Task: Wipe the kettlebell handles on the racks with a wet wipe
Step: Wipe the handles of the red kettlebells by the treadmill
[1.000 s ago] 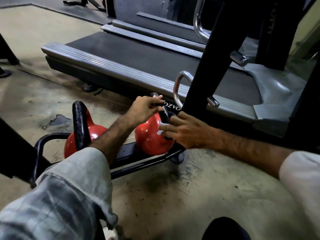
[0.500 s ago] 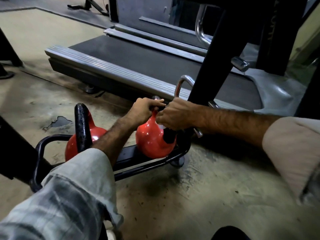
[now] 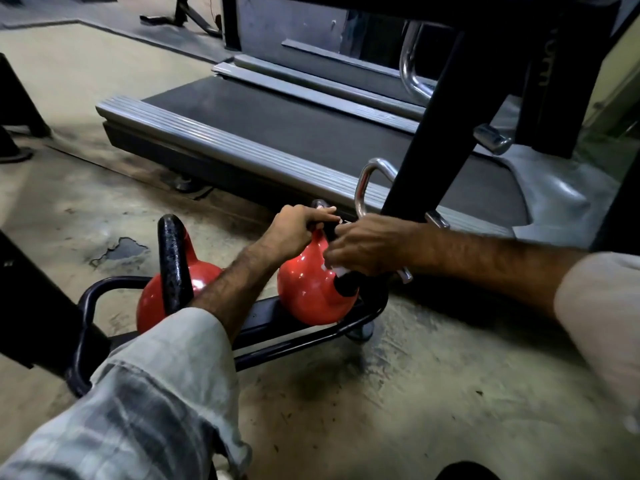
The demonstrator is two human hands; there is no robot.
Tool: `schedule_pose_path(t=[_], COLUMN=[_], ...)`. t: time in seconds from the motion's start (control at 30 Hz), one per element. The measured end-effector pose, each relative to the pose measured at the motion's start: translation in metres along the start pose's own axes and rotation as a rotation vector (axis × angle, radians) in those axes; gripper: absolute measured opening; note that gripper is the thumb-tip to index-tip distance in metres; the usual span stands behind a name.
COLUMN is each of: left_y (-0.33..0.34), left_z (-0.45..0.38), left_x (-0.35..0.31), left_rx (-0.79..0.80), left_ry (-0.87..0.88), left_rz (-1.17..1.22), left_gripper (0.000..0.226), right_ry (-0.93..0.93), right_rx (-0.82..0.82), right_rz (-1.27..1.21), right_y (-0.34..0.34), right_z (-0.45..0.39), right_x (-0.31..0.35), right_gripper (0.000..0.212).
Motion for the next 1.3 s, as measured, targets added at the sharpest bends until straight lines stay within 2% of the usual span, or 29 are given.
schedule_pose_path(t=[0.07,0.17,0.27,0.33,0.4,0.47,0.53,0.6,0.8,0.93,1.13,1.3], left_y=[0.0,-0.001,0.001,0.002,0.002,0.002,0.001,0.0,0.002,0.003,0.007,0.015], left_z=[-0.001,0.001,0.001,0.002,0.001,0.002,0.003,0.004,0.006,0.006,0.016,0.027], left_x=[0.001,0.0,0.0,0.001,0.0,-0.001,-0.002,-0.003,-0.004,-0.003,-0.005,-0.011], left_rx=[-0.003,-0.016,-0.021,-0.023,-0.021,-0.033,-0.042,-0.057,-0.032,-0.045,-0.227,-0.273], left_ry=[-0.001,0.008,0.006,-0.018,-0.017,-0.02,-0.03,-0.045,-0.015,-0.043,-0.148,-0.253], left_rz=[0.015,0.014,0.023,0.041,0.033,0.01,0.005,0.006,0.038,0.157,0.442,0.529], left_gripper=[0.04,0.039,0.038,0.039,0.04,0.04,0.038,0.037,0.042,0.034,0.036,0.031], right_ry=[0.013,0.186,0.465,0.711,0.919,1.047,1.115,1.123,1.147,1.183,1.107,1.185], right_rx=[-0.153,-0.551,-0.892,-1.133,-1.233,-1.209,-1.21,-1.197,-0.981,-1.035,-1.108,-0.992], right_rz=[-0.026,-0.176,-0.549,-0.813,-0.816,-0.733,-0.832,-0.916,-1.089,-1.19,-1.833,-2.006], right_y=[0.005,0.02,0.034,0.046,0.049,0.046,0.041,0.037,0.043,0.051,0.076,0.08], right_z=[0.007,0.025,0.028,0.025,0.023,0.022,0.021,0.016,0.038,0.042,-0.005,0.012], right_x=[0.0,0.003,0.011,0.018,0.025,0.023,0.013,-0.001,0.0,0.005,-0.038,-0.015], right_gripper=[0.027,0.027,0.015,0.015,0.016,0.017,0.018,0.017,0.014,0.014,0.013,0.015])
Point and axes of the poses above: each hand's wrist, its own z-axis away from the middle knuckle, its own y-axis out of the palm, x = y × z, the point moved 4 cm from there along -z, towards the middle knuckle, and after that the axes turned 11 degrees about -z, right-handed, at the moved point
